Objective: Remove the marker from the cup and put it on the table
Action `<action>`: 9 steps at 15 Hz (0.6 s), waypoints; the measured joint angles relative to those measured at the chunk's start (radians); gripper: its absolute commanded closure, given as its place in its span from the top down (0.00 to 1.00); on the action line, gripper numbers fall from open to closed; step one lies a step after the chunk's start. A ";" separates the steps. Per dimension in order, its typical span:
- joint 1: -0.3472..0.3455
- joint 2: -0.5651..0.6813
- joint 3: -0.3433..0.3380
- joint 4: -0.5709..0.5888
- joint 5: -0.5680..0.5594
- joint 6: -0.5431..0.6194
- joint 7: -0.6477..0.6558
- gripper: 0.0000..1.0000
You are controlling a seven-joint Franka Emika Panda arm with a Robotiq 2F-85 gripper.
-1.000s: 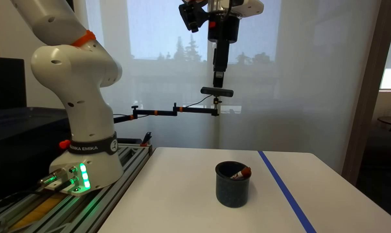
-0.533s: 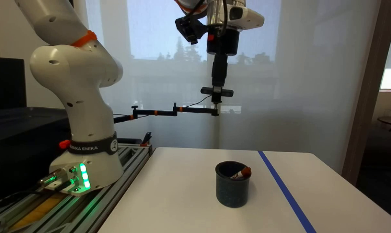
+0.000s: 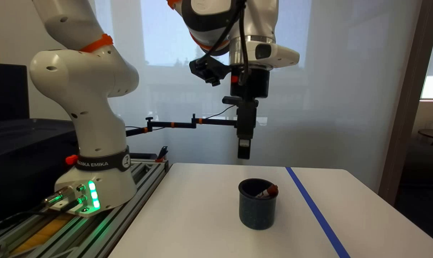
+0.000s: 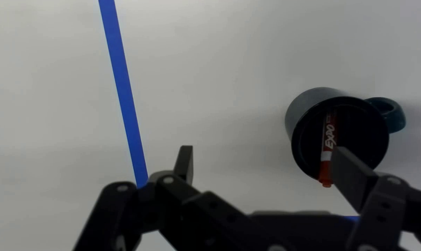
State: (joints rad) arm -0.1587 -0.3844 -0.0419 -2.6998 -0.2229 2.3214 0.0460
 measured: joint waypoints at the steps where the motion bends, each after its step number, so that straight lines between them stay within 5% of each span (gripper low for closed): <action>1: 0.000 0.020 0.001 -0.006 0.000 0.032 0.011 1.00; 9: 0.003 0.078 0.001 -0.008 0.002 0.091 0.019 1.00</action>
State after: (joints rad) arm -0.1554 -0.3060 -0.0405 -2.7083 -0.2205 2.4119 0.0650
